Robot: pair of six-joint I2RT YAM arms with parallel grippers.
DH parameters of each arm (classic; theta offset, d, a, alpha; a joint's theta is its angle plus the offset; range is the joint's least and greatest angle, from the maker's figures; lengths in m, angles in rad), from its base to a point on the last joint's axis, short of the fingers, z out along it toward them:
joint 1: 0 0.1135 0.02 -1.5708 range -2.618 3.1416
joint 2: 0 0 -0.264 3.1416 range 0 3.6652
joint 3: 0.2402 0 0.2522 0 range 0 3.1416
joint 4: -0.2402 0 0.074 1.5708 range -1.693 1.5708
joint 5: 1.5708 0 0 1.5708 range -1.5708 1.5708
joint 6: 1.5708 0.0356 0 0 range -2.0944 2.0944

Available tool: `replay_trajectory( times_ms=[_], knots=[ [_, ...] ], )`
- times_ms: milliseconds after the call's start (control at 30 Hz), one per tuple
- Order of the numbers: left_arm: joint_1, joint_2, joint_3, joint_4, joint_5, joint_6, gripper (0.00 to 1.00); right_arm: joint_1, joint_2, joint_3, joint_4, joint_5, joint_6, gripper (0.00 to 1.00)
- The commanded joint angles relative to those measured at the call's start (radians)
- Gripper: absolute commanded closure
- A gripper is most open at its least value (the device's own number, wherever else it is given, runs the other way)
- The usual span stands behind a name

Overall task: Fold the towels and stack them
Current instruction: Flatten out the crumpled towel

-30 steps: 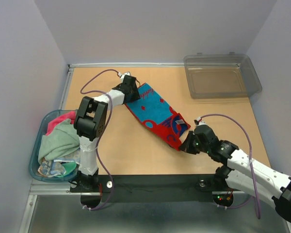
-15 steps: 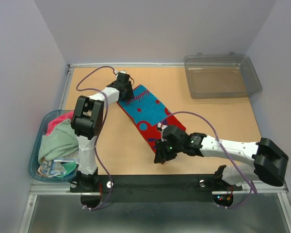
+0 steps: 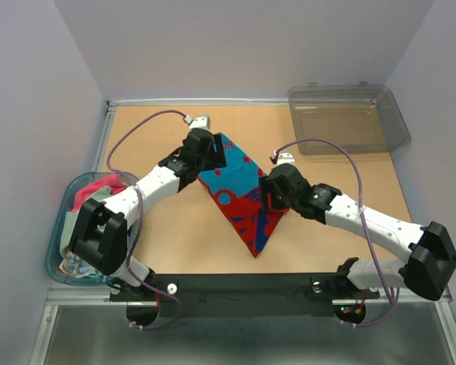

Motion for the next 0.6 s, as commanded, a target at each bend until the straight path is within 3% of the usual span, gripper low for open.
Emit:
replay_trajectory(
  times_ms=[0, 267, 567],
  knots=[
    [-0.114, 0.032, -0.060, 0.009, -0.016, -0.068, 0.23, -0.016, 0.016, 0.028, -0.032, 0.026, -0.217, 0.27],
    [-0.141, 0.156, -0.057, 0.013, -0.036, -0.073, 0.23, -0.054, 0.019, -0.008, -0.003, -0.109, -0.443, 0.35],
    [-0.138, 0.253, -0.028, -0.008, -0.091, -0.029, 0.23, -0.056, 0.097, -0.036, 0.010, -0.212, -0.501, 0.39]
  ],
)
